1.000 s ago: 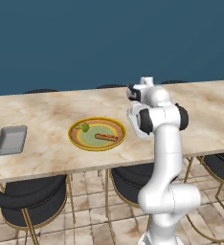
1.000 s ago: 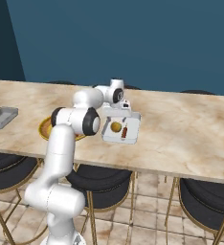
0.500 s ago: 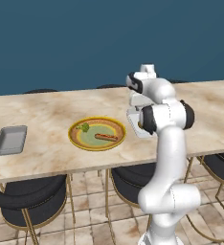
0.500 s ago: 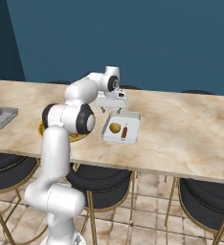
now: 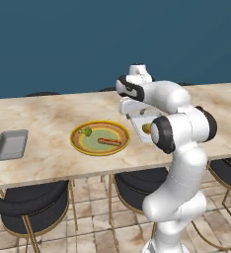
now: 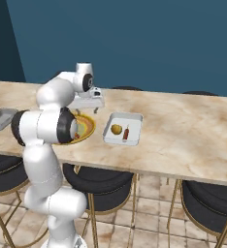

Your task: Place one cooked food and one vegetable from the large plate to each tupperware container.

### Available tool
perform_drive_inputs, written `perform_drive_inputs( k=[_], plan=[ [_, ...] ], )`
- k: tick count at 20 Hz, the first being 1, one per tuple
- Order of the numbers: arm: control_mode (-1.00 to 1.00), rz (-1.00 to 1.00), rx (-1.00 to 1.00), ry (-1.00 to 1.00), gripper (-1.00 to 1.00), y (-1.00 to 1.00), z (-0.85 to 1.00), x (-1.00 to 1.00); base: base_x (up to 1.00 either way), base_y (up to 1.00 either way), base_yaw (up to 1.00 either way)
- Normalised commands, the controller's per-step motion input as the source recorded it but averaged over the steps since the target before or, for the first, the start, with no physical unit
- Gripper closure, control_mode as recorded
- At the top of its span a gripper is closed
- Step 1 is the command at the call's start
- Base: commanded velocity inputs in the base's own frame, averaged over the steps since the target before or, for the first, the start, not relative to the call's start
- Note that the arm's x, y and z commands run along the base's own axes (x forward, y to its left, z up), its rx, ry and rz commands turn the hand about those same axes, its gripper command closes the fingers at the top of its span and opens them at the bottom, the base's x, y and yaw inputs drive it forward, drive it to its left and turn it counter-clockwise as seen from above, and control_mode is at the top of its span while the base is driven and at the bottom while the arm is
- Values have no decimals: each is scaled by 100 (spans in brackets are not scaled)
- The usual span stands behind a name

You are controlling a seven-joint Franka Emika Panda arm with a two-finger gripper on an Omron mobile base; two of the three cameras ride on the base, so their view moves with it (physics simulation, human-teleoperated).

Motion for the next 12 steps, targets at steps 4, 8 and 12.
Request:
perform_drive_inputs(
  k=[4, 8, 12],
  plan=[
    [-100, 39, -3, -4, -100, 86, -8, -77, 0, 0, 0],
    [-100, 31, -16, -16, -100, 51, -39, 1, 0, 0, 0],
    [-100, 28, -15, -1, -100, 49, -46, 44, 0, 0, 0]
  ],
)
